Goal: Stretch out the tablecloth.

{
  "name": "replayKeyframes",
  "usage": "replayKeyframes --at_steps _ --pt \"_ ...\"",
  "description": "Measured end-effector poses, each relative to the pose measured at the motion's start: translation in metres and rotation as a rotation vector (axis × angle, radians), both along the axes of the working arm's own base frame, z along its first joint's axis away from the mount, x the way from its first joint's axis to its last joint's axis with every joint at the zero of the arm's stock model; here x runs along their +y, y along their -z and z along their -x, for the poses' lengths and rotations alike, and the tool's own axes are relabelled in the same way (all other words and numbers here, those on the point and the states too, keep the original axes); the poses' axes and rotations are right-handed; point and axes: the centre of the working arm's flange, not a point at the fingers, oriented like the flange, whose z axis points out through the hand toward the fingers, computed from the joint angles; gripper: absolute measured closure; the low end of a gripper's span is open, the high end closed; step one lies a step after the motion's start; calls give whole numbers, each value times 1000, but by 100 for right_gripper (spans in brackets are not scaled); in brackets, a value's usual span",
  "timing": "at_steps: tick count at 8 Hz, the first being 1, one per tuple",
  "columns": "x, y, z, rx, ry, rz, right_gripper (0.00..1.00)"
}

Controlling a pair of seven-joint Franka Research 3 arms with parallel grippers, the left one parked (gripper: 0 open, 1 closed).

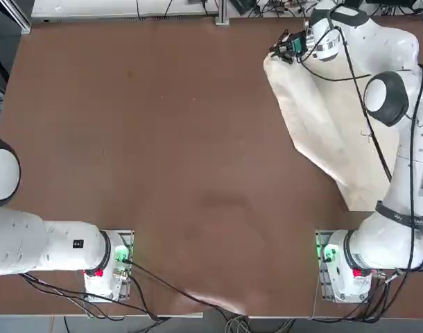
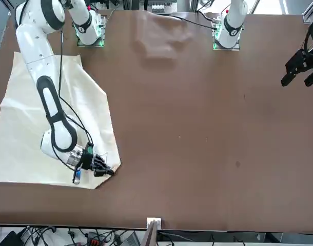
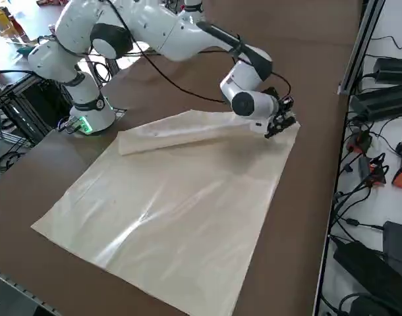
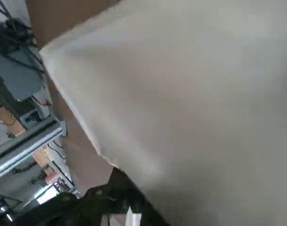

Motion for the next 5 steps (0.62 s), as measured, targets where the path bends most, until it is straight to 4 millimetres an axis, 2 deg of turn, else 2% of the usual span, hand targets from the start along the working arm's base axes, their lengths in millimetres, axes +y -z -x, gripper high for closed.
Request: replayKeyframes --at_steps 5 --pt "-4 -6 -11 118 127 -50 98"
